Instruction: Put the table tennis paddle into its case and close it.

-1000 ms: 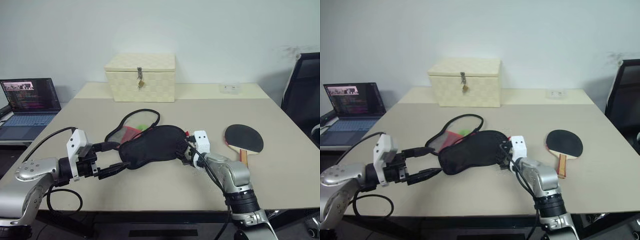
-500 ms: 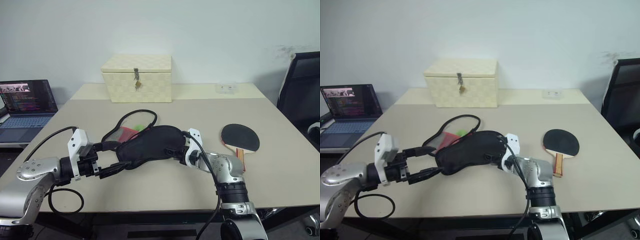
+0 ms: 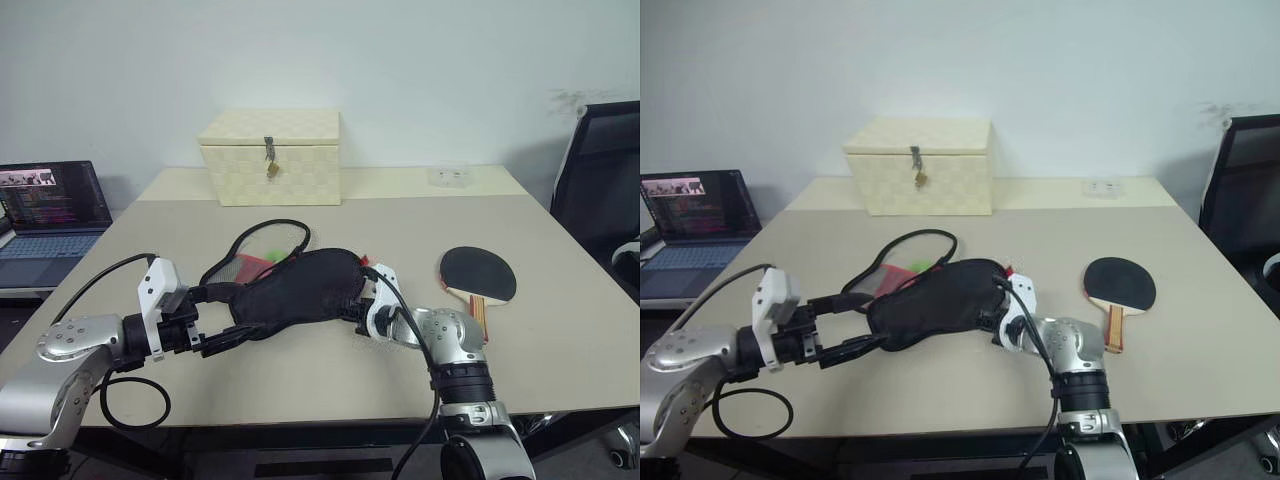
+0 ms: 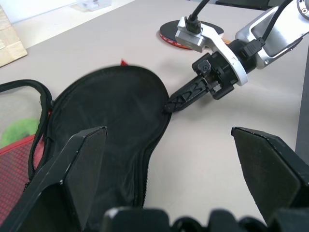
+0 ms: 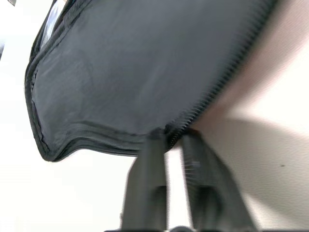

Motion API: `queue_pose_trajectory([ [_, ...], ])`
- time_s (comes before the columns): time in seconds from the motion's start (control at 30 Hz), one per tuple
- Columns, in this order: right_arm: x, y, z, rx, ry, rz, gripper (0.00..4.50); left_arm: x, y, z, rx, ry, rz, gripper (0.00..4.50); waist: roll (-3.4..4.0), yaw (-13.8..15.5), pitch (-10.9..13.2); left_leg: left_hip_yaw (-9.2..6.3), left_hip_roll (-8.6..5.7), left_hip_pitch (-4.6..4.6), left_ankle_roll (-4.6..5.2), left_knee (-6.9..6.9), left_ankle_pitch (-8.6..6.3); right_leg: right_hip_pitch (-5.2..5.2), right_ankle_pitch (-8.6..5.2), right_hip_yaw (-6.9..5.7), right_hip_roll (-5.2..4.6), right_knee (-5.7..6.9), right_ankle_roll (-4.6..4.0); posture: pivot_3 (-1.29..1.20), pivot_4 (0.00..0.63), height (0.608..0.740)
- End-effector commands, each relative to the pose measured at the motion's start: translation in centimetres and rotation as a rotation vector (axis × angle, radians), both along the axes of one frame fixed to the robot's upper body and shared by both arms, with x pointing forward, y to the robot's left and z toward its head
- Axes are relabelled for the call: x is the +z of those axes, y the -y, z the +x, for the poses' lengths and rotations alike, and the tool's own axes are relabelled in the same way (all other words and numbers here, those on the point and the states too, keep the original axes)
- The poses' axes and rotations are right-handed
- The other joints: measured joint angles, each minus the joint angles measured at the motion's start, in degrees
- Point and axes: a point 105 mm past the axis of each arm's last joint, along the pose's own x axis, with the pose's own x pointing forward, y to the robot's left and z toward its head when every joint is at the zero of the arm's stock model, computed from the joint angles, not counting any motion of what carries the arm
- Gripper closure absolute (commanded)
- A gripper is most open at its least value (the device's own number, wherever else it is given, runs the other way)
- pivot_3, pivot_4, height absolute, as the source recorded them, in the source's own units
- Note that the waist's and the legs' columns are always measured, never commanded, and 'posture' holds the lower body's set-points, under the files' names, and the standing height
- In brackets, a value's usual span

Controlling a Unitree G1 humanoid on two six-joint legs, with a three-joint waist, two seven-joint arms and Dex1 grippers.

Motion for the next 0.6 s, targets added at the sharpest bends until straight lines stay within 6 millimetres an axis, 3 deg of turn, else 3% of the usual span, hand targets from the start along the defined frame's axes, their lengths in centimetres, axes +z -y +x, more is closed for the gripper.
queue_pose_trajectory([
  [0.03, 2.9, -4.2, -1.0, 0.097, 0.051, 0.108, 4.48, 0.9, 0.0, 0.1, 0.002, 0.052, 0.002, 0.00, 0.00, 0.0, 0.0, 0.06, 0.00, 0.01, 0.00, 0.00, 0.00, -0.01, 0.00, 0.05, 0.00, 0.00, 0.01, 0.00, 0.150, 0.740],
  [0.17, 2.8, -2.6, -0.7, 0.086, 0.053, 0.087, 4.48, 0.8, 0.1, 0.1, 0.001, 0.051, 0.002, 0.00, 0.00, 0.0, 0.0, 0.22, 0.00, 0.00, 0.00, 0.00, 0.00, -0.12, 0.00, 0.19, 0.00, 0.06, 0.02, 0.00, 0.150, 0.740],
  [0.4, 3.6, 4.6, 0.2, 0.133, 0.114, -0.102, 4.48, 0.8, 0.5, 0.2, -0.018, 0.053, 0.000, 0.00, -0.03, 0.5, 0.0, 0.46, -0.02, -0.07, 0.00, -0.01, 0.00, -0.33, 0.01, 0.41, 0.00, 0.17, 0.08, 0.00, 0.150, 0.740],
  [0.47, 4.5, 8.5, 1.2, 0.138, 0.149, -0.211, 4.48, 0.8, 0.8, 0.2, -0.029, 0.053, 0.002, 0.00, -0.04, 0.4, 0.0, 0.55, -0.04, -0.07, 0.01, -0.01, -0.01, -0.33, 0.02, 0.50, 0.00, 0.12, 0.17, 0.00, 0.150, 0.740],
  [0.53, 5.4, 11.0, 1.6, 0.168, 0.179, -0.299, 4.48, 0.8, 1.0, 0.3, -0.036, 0.053, 0.003, 0.00, -0.03, 0.4, 0.0, 0.63, -0.09, -0.08, 0.01, -0.02, -0.01, -0.36, 0.01, 0.55, 0.00, 0.08, 0.20, 0.00, 0.150, 0.740],
  [0.6, 5.7, 11.8, 1.7, 0.209, 0.192, -0.344, 4.48, 0.8, 1.0, 0.3, -0.041, 0.052, 0.004, 0.00, -0.05, 0.3, 0.0, 0.67, -0.09, -0.10, 0.02, -0.03, -0.01, -0.40, 0.01, 0.56, 0.02, 0.03, 0.21, 0.00, 0.150, 0.740],
])
